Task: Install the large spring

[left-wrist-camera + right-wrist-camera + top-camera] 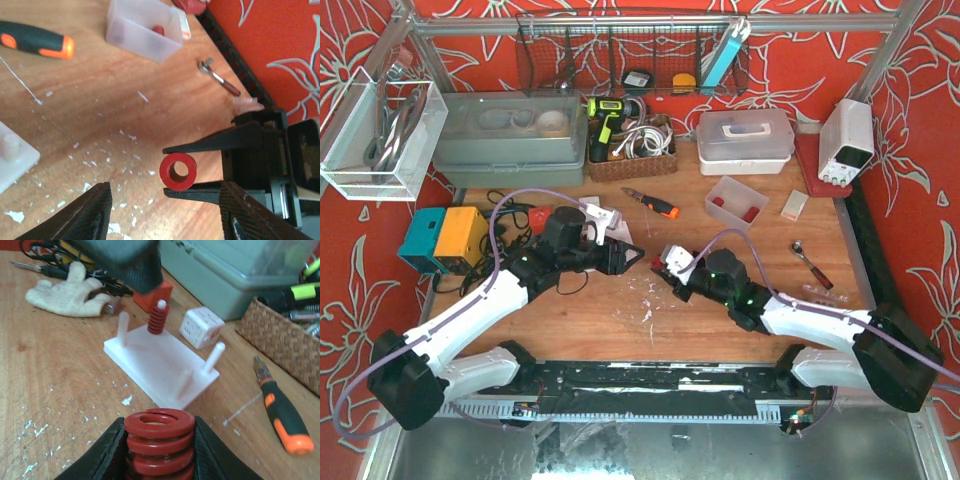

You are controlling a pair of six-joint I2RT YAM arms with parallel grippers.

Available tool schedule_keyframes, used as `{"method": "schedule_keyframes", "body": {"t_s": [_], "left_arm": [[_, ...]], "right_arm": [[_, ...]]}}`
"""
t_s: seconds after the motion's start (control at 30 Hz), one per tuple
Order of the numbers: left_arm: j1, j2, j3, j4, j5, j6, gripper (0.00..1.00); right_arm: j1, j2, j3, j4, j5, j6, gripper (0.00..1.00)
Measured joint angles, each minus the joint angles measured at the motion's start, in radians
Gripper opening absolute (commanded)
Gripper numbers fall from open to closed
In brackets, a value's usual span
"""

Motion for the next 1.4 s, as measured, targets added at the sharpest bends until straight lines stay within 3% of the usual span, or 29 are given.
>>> {"method": "schedule_keyframes", "body": {"t_s": [0.43, 0.93, 1.1, 1.27, 1.4], "left_arm": [[-0.054, 0.074, 0.01, -0.087, 0.146, 0.034, 0.65], [-0.066, 0.113, 0.019, -0.078, 0.174, 0.029, 0.52], [-0.076, 0.133, 0.028, -0.073, 0.178, 0.027, 0.44], [-0.076, 0.147, 0.029, -0.076, 0.161, 0.019, 0.22], [-0.077, 0.158, 0.032, -0.086, 0.151, 0.015, 0.1]], "right_arm": [[0.098, 0.01, -0.01, 0.114, -0.004, -0.134, 0.08], [0.109, 0.01, -0.01, 0.112, 0.013, -0.171, 0.09], [0.116, 0.011, -0.01, 0.112, 0.013, -0.174, 0.09], [0.117, 0.016, -0.01, 0.107, 0.017, -0.177, 0.11], [0.119, 0.028, -0.01, 0.105, 0.025, -0.177, 0.22]]}}
